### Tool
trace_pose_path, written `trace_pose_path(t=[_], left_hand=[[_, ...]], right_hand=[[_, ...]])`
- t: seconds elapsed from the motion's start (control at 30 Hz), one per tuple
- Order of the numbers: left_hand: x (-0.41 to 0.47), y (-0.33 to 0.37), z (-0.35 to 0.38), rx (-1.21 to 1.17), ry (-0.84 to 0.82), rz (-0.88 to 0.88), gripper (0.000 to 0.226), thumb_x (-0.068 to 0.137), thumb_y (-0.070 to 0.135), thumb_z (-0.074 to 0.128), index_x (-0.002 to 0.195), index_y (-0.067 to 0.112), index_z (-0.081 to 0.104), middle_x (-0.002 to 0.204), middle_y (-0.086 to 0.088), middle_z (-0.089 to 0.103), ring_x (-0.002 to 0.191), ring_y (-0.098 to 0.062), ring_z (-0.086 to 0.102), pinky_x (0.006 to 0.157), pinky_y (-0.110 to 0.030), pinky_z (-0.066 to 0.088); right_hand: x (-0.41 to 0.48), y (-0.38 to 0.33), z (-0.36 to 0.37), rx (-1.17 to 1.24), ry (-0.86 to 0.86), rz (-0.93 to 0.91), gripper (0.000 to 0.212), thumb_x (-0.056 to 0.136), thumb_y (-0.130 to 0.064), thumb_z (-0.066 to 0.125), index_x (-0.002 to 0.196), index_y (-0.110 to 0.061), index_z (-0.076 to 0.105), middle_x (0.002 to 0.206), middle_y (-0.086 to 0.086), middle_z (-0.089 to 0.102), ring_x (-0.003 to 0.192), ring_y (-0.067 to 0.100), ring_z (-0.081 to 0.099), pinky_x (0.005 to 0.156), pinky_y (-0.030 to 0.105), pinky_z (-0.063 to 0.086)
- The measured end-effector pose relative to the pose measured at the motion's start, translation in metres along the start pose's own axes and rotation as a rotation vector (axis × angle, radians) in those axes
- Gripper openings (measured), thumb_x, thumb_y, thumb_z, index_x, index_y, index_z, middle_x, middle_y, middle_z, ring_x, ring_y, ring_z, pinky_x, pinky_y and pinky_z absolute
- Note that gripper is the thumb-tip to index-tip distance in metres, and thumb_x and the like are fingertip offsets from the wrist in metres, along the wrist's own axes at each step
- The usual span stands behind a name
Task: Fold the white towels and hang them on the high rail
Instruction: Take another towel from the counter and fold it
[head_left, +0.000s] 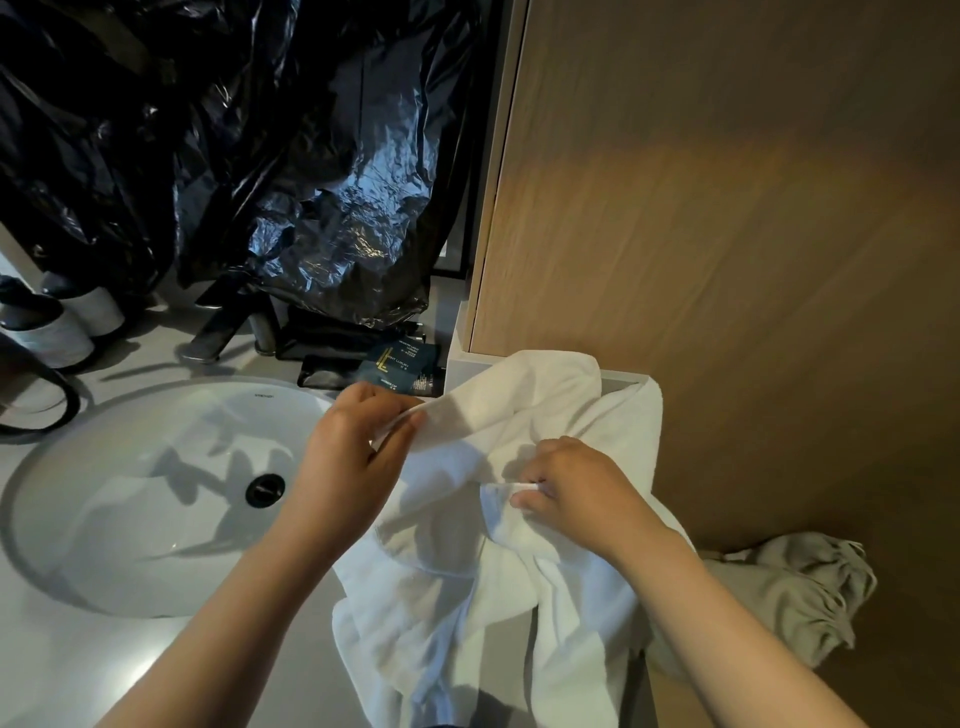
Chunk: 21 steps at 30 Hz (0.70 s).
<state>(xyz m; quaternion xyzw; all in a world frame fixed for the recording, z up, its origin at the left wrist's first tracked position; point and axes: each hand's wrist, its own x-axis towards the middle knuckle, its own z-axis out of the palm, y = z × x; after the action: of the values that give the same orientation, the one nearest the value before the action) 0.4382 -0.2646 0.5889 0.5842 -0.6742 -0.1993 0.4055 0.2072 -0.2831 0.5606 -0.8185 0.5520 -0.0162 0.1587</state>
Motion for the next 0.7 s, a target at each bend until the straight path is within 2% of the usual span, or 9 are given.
trace_pose_path(t=[0.07,0.17,0.27,0.3,0.37,0.47,0.57,0.6,0.7], left_hand=[[0.0,-0.001,-0.003,0.004,-0.021,-0.038,0.014,0.093,0.017,0.061,0.098,0.019,0.074,0.083,-0.004,0.053,0.078,-0.007,0.052,0.064,-0.008,0.035],[-0.002,0.001,-0.003,-0.02,0.012,-0.097,0.013,0.09,0.021,0.065,0.085,0.011,0.073,0.072,-0.002,0.058,0.066,-0.006,0.053,0.056,-0.013,0.034],[-0.006,0.009,-0.001,-0.181,0.039,-0.173,0.01,0.086,0.02,0.071,0.079,0.014,0.072,0.054,0.004,0.06,0.048,0.0,0.054,0.048,-0.006,0.035],[-0.006,0.011,-0.001,-0.235,0.031,-0.192,0.007,0.086,0.02,0.072,0.08,0.017,0.072,0.056,0.007,0.064,0.048,0.001,0.056,0.049,-0.004,0.036],[-0.006,0.016,0.0,-0.339,0.001,-0.217,0.003,0.085,0.019,0.071,0.083,0.02,0.073,0.06,0.01,0.067,0.051,0.001,0.059,0.052,-0.004,0.04],[-0.001,0.024,0.001,-0.58,-0.038,-0.251,0.007,0.086,0.01,0.068,0.088,0.013,0.074,0.067,0.001,0.069,0.058,-0.009,0.059,0.06,-0.014,0.049],[0.008,0.04,0.003,-0.686,-0.08,-0.211,0.011,0.089,0.001,0.063,0.094,0.001,0.072,0.076,-0.018,0.067,0.061,-0.015,0.057,0.064,-0.024,0.051],[0.011,0.045,0.004,-0.713,-0.079,-0.198,0.012,0.089,-0.001,0.061,0.095,-0.002,0.071,0.076,-0.02,0.066,0.06,-0.013,0.056,0.062,-0.022,0.051],[0.013,0.056,0.008,-0.768,-0.079,-0.176,0.012,0.089,-0.003,0.06,0.095,-0.002,0.071,0.064,-0.01,0.062,0.053,-0.008,0.054,0.056,-0.016,0.048]], right_hand=[[-0.008,0.004,-0.007,0.097,0.044,-0.059,0.016,0.092,-0.033,0.065,0.083,-0.021,0.069,0.074,-0.011,0.043,0.079,0.012,0.042,0.066,0.03,0.035],[-0.021,0.004,-0.018,0.227,0.1,-0.093,0.01,0.094,-0.031,0.063,0.092,-0.028,0.072,0.081,-0.01,0.062,0.076,0.009,0.053,0.07,0.034,0.046],[-0.033,-0.003,-0.031,0.353,0.153,-0.073,0.01,0.091,-0.038,0.066,0.088,-0.033,0.074,0.079,-0.023,0.067,0.074,0.001,0.058,0.069,0.029,0.049],[-0.036,-0.005,-0.035,0.407,0.168,-0.06,0.011,0.089,-0.04,0.067,0.087,-0.032,0.075,0.08,-0.025,0.068,0.075,0.001,0.061,0.07,0.031,0.05],[-0.041,-0.008,-0.044,0.525,0.209,-0.054,0.014,0.087,-0.04,0.068,0.086,-0.029,0.077,0.082,-0.019,0.072,0.078,0.007,0.065,0.072,0.036,0.053],[-0.048,-0.013,-0.061,0.645,0.326,-0.11,0.01,0.087,-0.031,0.07,0.086,-0.026,0.079,0.081,-0.015,0.072,0.08,0.009,0.065,0.068,0.02,0.046],[-0.051,-0.021,-0.079,0.689,0.417,-0.187,0.009,0.087,-0.023,0.071,0.087,-0.019,0.078,0.081,-0.012,0.071,0.079,0.006,0.063,0.07,0.011,0.041],[-0.051,-0.024,-0.083,0.706,0.435,-0.205,0.008,0.087,-0.021,0.071,0.086,-0.018,0.078,0.081,-0.012,0.071,0.079,0.005,0.063,0.07,0.01,0.041],[-0.049,-0.029,-0.085,0.754,0.425,-0.217,0.005,0.085,-0.019,0.073,0.084,-0.019,0.077,0.082,-0.013,0.072,0.078,0.001,0.063,0.069,0.008,0.04]])
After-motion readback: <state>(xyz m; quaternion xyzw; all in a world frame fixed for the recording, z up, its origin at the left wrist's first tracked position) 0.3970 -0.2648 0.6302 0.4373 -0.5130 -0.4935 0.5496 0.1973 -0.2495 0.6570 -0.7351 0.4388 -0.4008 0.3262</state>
